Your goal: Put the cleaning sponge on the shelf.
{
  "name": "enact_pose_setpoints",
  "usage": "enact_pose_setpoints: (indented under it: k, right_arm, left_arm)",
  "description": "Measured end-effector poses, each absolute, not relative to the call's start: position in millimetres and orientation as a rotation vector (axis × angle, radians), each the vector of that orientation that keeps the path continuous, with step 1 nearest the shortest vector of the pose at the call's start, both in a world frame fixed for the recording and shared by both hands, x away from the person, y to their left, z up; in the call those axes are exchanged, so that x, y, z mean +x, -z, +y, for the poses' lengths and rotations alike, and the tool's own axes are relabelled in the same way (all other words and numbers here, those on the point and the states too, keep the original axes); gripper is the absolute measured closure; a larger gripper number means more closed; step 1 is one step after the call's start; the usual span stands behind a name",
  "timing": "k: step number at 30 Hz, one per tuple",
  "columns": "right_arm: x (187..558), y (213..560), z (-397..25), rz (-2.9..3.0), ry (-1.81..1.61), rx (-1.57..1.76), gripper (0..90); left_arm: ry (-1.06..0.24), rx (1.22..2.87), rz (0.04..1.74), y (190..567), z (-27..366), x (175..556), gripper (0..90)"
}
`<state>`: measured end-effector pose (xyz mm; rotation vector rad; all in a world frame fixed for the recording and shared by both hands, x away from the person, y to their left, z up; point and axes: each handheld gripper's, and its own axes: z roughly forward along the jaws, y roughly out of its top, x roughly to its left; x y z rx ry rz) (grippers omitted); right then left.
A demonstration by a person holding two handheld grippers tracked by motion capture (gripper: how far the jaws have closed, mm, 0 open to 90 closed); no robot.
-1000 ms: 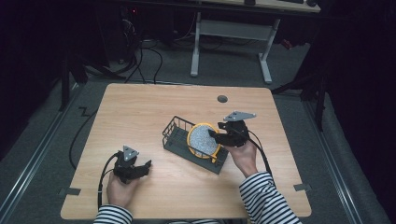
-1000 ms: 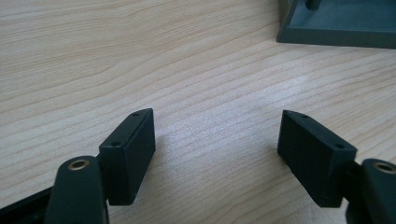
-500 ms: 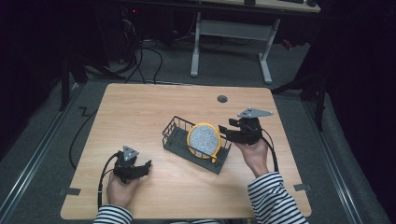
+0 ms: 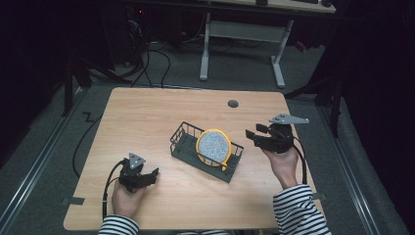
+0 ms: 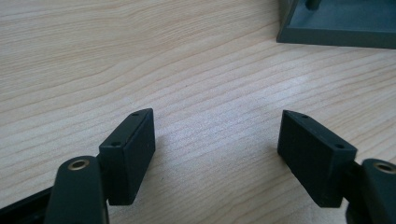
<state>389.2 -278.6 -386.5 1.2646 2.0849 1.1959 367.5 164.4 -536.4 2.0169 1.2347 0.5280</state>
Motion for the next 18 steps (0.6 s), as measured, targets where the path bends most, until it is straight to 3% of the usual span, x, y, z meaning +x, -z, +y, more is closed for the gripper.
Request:
enact_pose_setpoints:
  k: [18]
  right_arm:
    - [366,372,-318,2.014,-1.198,1.305,48.5]
  left_arm:
    - [-0.528,2.017,1.235,536,164,367,28.1]
